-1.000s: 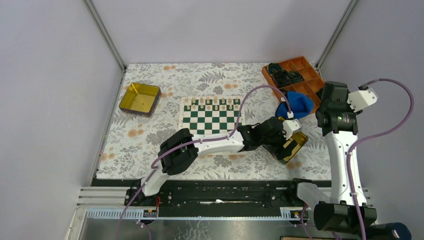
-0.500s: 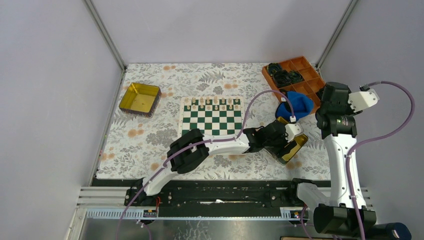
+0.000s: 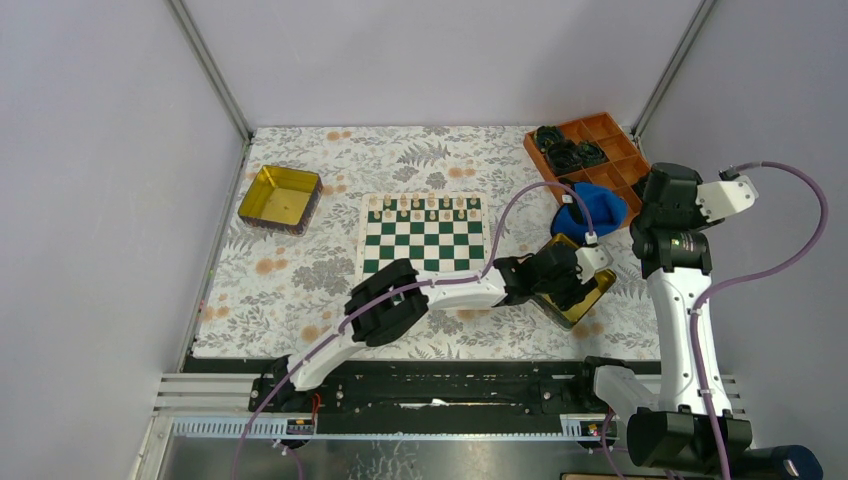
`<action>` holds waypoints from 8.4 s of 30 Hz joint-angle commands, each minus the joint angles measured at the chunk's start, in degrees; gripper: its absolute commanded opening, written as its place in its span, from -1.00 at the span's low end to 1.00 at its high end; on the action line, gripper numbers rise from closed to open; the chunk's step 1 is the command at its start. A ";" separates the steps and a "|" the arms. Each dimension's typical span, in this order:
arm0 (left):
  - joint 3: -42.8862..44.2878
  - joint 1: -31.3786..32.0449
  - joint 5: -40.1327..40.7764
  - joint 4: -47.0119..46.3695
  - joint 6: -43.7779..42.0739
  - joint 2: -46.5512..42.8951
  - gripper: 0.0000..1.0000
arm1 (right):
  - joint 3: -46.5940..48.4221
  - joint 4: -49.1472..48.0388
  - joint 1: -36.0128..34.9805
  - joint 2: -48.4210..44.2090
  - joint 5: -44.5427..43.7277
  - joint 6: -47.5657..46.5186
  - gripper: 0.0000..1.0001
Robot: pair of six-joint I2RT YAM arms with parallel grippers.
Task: Set up the chess pieces on the board
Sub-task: Pick up the chess piece from the storage box, then place the chess piece on the chessboard.
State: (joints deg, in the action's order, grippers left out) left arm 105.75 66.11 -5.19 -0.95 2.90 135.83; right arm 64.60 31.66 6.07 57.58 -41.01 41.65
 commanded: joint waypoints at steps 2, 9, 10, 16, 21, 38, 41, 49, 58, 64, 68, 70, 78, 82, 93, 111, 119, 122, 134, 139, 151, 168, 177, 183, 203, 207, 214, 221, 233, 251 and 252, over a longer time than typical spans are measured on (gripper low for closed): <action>2.99 -0.30 0.82 -4.00 -0.08 2.42 0.04 | -0.65 -3.52 0.26 -0.89 -0.87 -0.59 0.03; 4.42 -0.50 0.58 -3.67 0.17 4.19 0.00 | -1.59 -4.39 0.26 -0.86 -0.19 0.10 0.03; 4.58 -0.58 0.48 -3.70 0.39 4.40 -0.01 | -1.66 -4.53 0.26 -0.81 -0.06 0.22 0.03; 5.90 -0.98 -0.42 -3.63 1.29 5.68 -0.05 | -1.56 -4.92 0.26 -0.85 0.41 0.50 0.03; 7.36 -1.09 -1.34 -3.49 1.98 6.80 -0.08 | -1.66 -4.91 0.26 -0.89 0.41 0.48 0.03; 8.96 -1.06 -2.87 -3.24 2.64 8.89 -0.25 | -2.24 -5.86 0.26 -0.63 0.38 0.11 0.03; 9.02 -1.03 -2.99 -3.16 2.56 9.06 -0.28 | -2.46 -6.13 0.26 -0.54 0.48 -0.05 0.03; 9.66 -0.90 -3.13 -3.04 2.55 10.04 -0.38 | -2.85 -6.76 0.26 -0.24 0.52 -0.22 0.03; 10.08 -0.30 -2.56 -2.72 2.33 10.09 -0.77 | -2.95 -6.69 0.26 -0.06 0.49 -0.56 0.03; 9.51 -0.17 -0.94 -2.44 2.03 8.85 -1.00 | -2.17 -6.24 0.26 0.56 0.72 -0.66 0.03; 8.54 -0.19 -0.31 -2.42 1.72 8.17 -1.00 | -1.68 -6.08 0.26 1.01 0.83 -0.77 0.03; 8.15 -0.19 0.11 -2.50 1.53 7.69 -1.00 | -1.52 -6.07 0.26 1.20 0.85 -0.77 0.03; 7.36 -0.74 2.36 -2.23 1.14 5.04 -1.00 | -0.88 -6.07 0.26 1.90 1.18 -1.22 0.03; 7.10 -1.21 3.58 -1.07 0.82 2.65 -1.00 | -0.50 -5.95 0.26 2.25 1.07 -1.90 0.03; -2.63 -5.91 11.47 1.94 2.50 -11.92 -1.00 | 1.00 -3.78 0.26 3.28 1.48 -2.89 0.03; -46.63 -19.16 28.16 -0.99 9.87 -50.03 -1.00 | -2.72 -3.54 0.26 2.71 8.53 -3.32 0.01; -61.70 -21.89 39.38 -4.32 15.62 -60.72 -1.00 | -3.51 -4.30 0.26 3.74 13.46 -3.00 0.02; -62.49 -21.99 41.83 -2.98 19.20 -61.12 -1.00 | -3.34 -4.26 0.22 3.93 13.95 -2.99 0.01; -66.43 -22.62 48.60 5.07 35.84 -60.51 -1.00 | -4.10 -5.30 0.17 4.44 14.81 -3.21 0.02; -67.35 -22.93 50.27 7.48 41.44 -59.89 -1.00 | -4.65 -6.20 0.19 4.99 15.57 -2.62 0.03; -71.37 -22.95 52.71 11.05 52.23 -58.67 -1.00 | -4.59 -7.65 0.17 6.34 16.63 -2.32 0.03; -73.17 -22.95 54.74 8.87 54.70 -52.99 -1.00 | -4.66 -8.71 -2.09 7.88 16.12 -2.89 0.05; -72.09 -22.95 53.97 6.42 52.89 -50.57 -1.00 | -4.35 -8.80 -2.46 8.41 15.97 -3.09 0.05; -70.95 -22.95 53.42 5.45 51.42 -49.38 -1.00 | -4.06 -8.74 -2.46 8.82 16.05 -3.11 0.06; -68.33 -22.88 51.64 8.76 52.59 -46.76 -1.00 | -3.95 -8.84 -2.55 9.54 16.18 -3.33 0.08; -68.59 -22.67 51.69 10.19 53.97 -46.97 -0.96 | -4.21 -8.96 -2.55 9.53 16.37 -3.33 0.08; -69.18 -22.31 51.95 11.39 55.54 -47.40 -0.90 | -4.13 -8.82 -2.64 9.65 16.58 -3.33 0.08; -69.01 -21.89 52.59 12.89 56.72 -47.60 -0.70 | -4.56 -8.84 -2.64 9.31 16.68 -3.41 0.09; -69.17 -21.60 53.00 13.33 57.31 -48.33 -0.23 | -4.48 -8.63 -2.73 9.30 16.98 -3.49 0.09; -63.01 -21.64 55.75 15.59 52.85 -51.58 -0.22 | -2.86 -7.79 -2.99 9.13 17.32 -3.69 0.09; -62.55 -21.62 55.89 16.07 52.72 -52.07 -0.22 | -2.74 -7.76 -3.03 9.05 17.32 -3.83 0.09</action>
State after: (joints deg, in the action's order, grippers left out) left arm 40.88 44.25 46.98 13.30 57.01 85.82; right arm 59.70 24.77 3.73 67.29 -24.23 38.83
